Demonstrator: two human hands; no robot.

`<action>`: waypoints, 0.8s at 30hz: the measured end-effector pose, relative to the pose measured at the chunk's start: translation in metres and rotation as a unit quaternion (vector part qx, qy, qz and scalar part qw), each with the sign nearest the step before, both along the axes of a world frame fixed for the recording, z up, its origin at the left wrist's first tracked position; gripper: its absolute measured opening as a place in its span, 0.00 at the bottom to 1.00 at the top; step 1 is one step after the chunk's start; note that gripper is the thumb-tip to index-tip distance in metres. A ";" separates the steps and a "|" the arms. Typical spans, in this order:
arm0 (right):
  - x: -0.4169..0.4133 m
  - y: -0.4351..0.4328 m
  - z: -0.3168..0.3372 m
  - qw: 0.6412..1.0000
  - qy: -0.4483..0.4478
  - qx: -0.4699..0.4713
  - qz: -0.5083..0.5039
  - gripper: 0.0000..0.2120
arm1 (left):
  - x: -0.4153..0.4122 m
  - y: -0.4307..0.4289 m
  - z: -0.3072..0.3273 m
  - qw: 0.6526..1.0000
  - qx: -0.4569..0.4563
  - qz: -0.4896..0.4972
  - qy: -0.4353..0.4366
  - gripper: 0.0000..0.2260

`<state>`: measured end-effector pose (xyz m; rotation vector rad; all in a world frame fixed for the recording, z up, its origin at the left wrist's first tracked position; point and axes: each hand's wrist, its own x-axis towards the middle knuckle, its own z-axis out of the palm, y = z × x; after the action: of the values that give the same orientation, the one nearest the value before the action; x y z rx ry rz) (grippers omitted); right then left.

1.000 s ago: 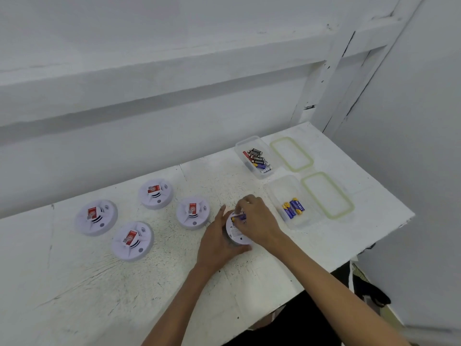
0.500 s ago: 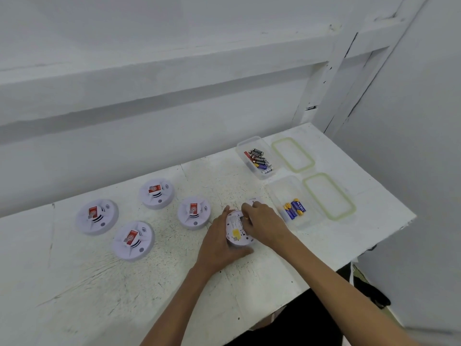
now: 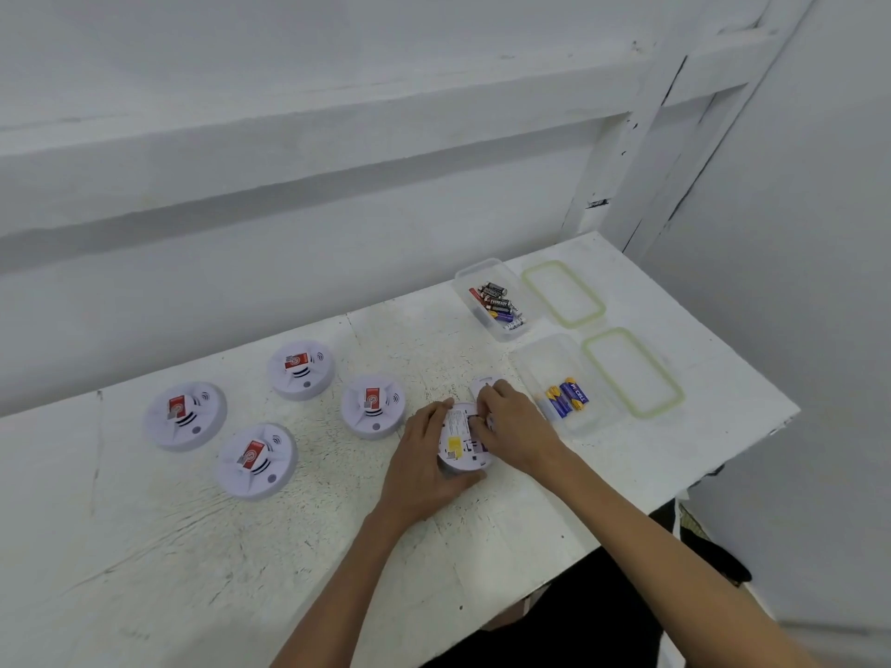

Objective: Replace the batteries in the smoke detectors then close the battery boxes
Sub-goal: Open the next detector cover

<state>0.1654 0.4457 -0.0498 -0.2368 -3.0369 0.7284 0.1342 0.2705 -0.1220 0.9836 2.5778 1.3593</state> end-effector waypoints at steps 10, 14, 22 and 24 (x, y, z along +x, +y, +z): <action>0.003 -0.014 0.007 0.997 0.056 -0.044 -0.014 0.06 | 0.000 0.004 -0.006 0.999 -0.025 0.020 -0.011 0.45; 0.005 0.001 0.022 0.974 0.138 -0.125 -0.126 0.03 | 0.001 0.002 0.001 0.999 -0.035 0.008 -0.020 0.47; 0.008 0.091 0.039 0.952 0.117 -0.131 -0.250 0.04 | 0.001 -0.001 -0.001 0.998 -0.045 0.015 -0.043 0.50; 0.010 0.105 0.028 0.964 0.061 -0.091 -0.244 0.04 | 0.002 -0.001 0.001 0.998 -0.042 0.013 -0.047 0.50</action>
<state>0.1751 0.5510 -0.0220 -0.8685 -2.6236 0.9255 0.1360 0.2694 -0.1207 0.8542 2.5631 1.2606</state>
